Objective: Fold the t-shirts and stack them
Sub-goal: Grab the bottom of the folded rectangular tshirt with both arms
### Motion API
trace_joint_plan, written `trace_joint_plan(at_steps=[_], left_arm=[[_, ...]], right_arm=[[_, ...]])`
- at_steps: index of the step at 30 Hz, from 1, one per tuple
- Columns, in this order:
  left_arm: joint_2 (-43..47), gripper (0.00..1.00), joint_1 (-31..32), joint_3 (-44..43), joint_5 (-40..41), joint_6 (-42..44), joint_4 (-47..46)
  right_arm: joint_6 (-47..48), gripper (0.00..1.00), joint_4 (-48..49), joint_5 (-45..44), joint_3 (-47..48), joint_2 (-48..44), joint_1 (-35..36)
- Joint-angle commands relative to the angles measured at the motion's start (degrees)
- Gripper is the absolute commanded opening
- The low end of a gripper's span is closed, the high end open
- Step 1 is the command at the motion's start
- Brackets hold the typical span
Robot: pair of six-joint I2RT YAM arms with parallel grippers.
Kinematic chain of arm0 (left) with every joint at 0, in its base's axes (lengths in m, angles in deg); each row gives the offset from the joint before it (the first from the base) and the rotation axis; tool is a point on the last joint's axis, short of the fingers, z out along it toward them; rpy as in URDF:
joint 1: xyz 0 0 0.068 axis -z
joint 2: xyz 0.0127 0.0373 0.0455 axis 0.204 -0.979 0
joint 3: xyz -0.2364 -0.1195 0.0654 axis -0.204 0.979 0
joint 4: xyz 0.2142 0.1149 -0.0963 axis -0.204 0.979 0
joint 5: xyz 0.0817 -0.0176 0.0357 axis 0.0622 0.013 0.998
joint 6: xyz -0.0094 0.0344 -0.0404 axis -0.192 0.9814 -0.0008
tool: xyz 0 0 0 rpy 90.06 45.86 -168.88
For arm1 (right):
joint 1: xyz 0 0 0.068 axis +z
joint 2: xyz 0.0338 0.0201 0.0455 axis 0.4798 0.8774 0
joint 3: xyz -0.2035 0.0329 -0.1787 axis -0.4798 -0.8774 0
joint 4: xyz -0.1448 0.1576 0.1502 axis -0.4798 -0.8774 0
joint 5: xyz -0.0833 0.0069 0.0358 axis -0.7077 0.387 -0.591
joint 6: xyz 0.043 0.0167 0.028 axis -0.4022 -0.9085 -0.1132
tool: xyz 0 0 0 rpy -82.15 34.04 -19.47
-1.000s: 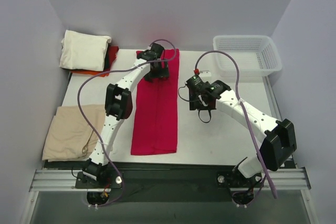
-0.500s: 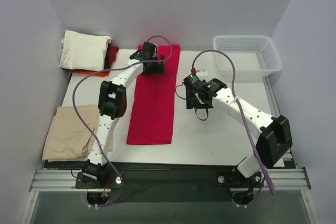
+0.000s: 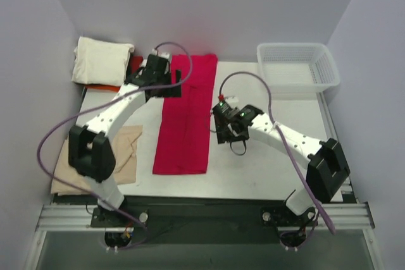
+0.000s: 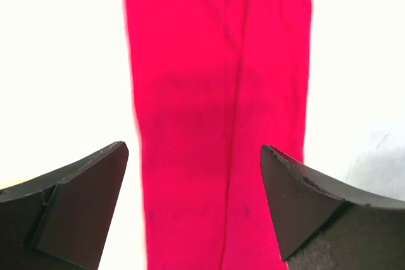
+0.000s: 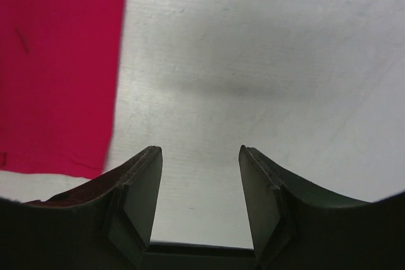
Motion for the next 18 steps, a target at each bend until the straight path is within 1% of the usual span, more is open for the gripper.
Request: trace_joint_plan(at_steps=[1, 2, 3, 4, 5, 6, 7, 8, 9, 11, 16, 18], left_arm=[[7.0, 0.98, -0.7, 10.2, 3.4, -1.5, 3.2], [10.5, 0.97, -0.8, 13.6, 3.2, -2.3, 3.3], [12.2, 0.97, -0.9, 19.6, 2.0, -2.6, 2.4], [14.1, 0.97, -0.9, 23.0, 2.1, -3.1, 1.9], [17.4, 0.97, -1.3, 25.7, 1.0, -4.5, 1.5], [19.1, 0.97, -1.6, 30.4, 0.2, -4.9, 0.8], [20.7, 0.94, -1.6, 32.1, -0.2, -5.7, 0.8], [23.4, 0.86, -1.8, 33.7, -1.4, -7.3, 1.0], [24.8, 0.84, -2.3, 35.2, -2.1, -7.9, 1.3], [28.2, 0.81, -2.5, 38.3, -3.6, -9.8, 2.5], [31.6, 0.75, -3.0, 41.9, -4.3, -12.2, 8.0], [32.5, 0.73, -3.0, 44.2, -6.0, -12.7, 8.4]], right_arm=[[0.7, 0.52, 2.0, 4.9, -0.6, 2.2, 2.9], [0.7, 0.53, 2.8, 5.9, -0.7, 2.3, 4.0], [0.6, 0.55, 3.7, 6.7, -1.7, 2.4, 4.4], [0.4, 0.58, 6.1, 9.5, -2.1, 2.2, 4.6], [0.2, 0.61, 7.1, 10.6, -2.8, 2.1, 4.7], [-0.3, 0.62, 8.0, 11.4, -3.5, 2.0, 4.7], [-0.8, 0.62, 9.4, 12.3, -3.6, 2.2, 4.6], [-1.0, 0.62, 9.8, 13.6, -3.6, 2.3, 4.5], [-1.2, 0.62, 10.2, 15.5, -3.6, 3.1, 4.4], [-1.4, 0.62, 11.5, 18.3, -3.3, 4.1, 4.3], [-0.6, 0.61, 13.1, 22.4, -2.8, 8.1, 4.4], [-0.2, 0.57, 13.1, 23.9, -2.1, 9.9, 4.5]])
